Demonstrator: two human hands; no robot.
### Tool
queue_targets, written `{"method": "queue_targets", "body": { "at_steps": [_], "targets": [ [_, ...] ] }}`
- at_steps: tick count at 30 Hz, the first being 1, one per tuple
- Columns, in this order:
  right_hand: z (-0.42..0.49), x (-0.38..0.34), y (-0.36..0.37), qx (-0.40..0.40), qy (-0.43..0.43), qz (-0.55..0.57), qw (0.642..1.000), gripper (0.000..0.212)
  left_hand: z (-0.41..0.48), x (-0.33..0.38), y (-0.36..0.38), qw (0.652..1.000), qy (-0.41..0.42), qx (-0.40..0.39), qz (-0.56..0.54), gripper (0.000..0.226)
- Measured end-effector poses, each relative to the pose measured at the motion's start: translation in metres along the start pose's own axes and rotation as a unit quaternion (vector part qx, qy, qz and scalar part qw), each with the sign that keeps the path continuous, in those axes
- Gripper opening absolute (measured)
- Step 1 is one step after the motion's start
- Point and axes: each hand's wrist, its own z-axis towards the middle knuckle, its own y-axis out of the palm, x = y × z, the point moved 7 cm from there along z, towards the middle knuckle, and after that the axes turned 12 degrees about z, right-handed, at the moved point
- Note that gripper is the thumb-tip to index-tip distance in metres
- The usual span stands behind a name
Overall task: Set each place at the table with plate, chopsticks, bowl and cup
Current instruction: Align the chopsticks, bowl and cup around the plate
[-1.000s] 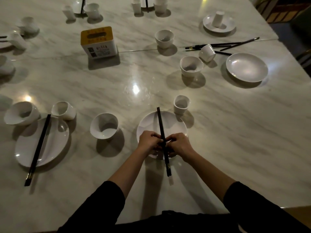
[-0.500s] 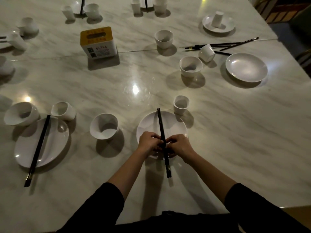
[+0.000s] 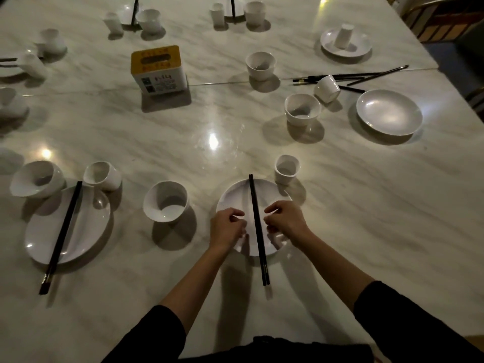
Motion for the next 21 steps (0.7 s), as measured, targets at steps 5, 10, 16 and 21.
{"method": "queue_targets", "body": {
  "at_steps": [5,10,16,21],
  "targets": [
    [-0.004,0.008,0.014,0.018,-0.001,0.013,1.000,0.029,-0.001,0.007,0.016,0.999,-0.003,-0.016,-0.035,0.031],
    [-0.007,0.008,0.016,0.021,-0.014,0.004,1.000,0.028,0.001,0.008,0.019,0.999,0.000,-0.038,-0.037,0.032],
    [-0.009,0.008,0.017,0.023,-0.026,-0.002,0.999,0.027,0.001,0.010,0.018,0.999,0.001,-0.039,-0.035,0.029],
    [-0.009,0.008,0.017,0.026,-0.030,0.005,0.999,0.027,0.002,0.010,0.019,0.998,-0.001,-0.040,-0.042,0.030]
  ]
}}
